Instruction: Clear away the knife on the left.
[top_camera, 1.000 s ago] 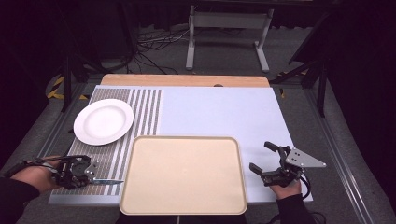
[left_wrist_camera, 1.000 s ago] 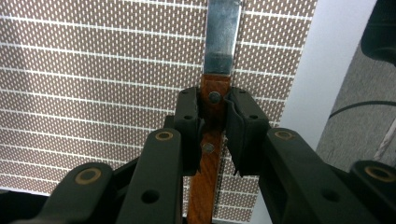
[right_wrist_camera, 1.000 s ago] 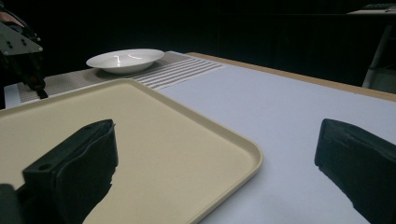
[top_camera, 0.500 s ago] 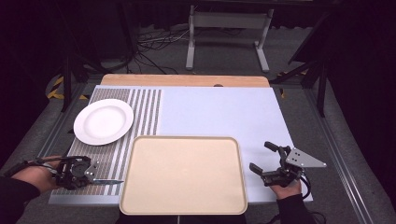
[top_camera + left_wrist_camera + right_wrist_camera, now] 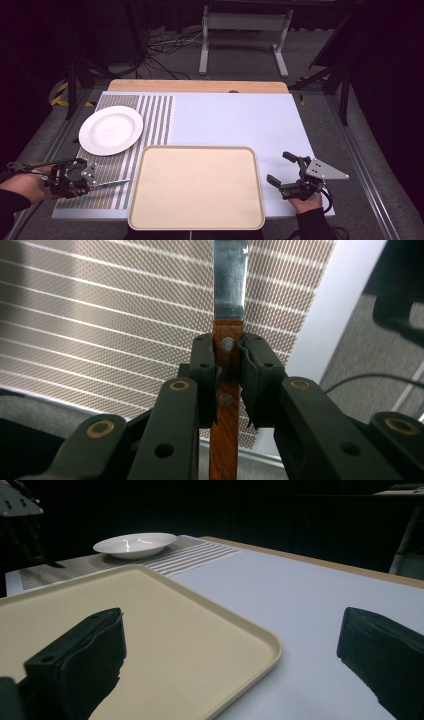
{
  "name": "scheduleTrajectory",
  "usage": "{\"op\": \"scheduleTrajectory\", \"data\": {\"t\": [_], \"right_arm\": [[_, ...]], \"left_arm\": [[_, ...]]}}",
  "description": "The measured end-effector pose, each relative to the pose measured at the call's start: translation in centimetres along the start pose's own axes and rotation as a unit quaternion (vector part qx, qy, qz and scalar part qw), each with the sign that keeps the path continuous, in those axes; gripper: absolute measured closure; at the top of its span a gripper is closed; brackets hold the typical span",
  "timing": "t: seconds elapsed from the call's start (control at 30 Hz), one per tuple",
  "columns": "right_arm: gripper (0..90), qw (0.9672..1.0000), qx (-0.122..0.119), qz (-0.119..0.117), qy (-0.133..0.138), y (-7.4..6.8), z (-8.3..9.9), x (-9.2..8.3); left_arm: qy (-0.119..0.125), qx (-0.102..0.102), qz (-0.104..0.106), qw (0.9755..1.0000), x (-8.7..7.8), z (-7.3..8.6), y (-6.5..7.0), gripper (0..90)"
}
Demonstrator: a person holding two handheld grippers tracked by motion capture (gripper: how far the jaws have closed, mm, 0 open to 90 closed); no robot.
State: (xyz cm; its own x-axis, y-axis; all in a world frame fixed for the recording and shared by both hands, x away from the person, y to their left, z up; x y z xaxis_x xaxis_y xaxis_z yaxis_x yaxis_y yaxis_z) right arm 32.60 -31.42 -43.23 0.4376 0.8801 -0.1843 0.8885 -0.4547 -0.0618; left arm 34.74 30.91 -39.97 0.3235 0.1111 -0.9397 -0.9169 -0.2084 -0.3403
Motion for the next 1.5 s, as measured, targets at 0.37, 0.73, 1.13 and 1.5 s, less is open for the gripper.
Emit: {"op": "scheduleTrajectory", "data": {"t": [0.37,0.73,1.13,1.5], "right_arm": [[0.2,1.0,0.001,0.005,0.003,0.0,0.0,-0.1],[0.2,1.0,0.003,0.006,0.008,0.1,-0.1,-0.3],[0.2,0.9999,0.004,0.007,0.007,0.1,-0.1,-0.3],[0.2,1.0,0.001,0.006,0.007,0.1,-0.1,-0.4]], "left_arm": [[0.073,-0.093,0.014,0.9929,-3.4,-1.0,-0.8,77.5],[0.096,-0.162,0.034,0.9814,-5.5,-2.7,-1.0,77.5],[0.12,-0.25,0.092,0.9562,-6.0,-3.9,-1.0,77.5],[0.137,-0.3,0.099,0.939,-5.2,-5.3,-0.3,77.5]]}}
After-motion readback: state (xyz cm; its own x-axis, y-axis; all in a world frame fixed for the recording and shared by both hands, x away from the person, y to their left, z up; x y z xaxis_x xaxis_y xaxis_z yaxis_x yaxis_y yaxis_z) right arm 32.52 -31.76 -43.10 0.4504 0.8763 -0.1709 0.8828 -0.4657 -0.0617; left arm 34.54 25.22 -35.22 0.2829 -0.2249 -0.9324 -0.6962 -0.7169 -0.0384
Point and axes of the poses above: each handheld gripper's, and its own axes: x roughly forward along the jaws, z roughly out of its underside, y roughly to its right, the point moved 1 cm from there along x, roughly forward along the jaws, and after that the axes turned 15 degrees about -z, right-handed, at the moved point
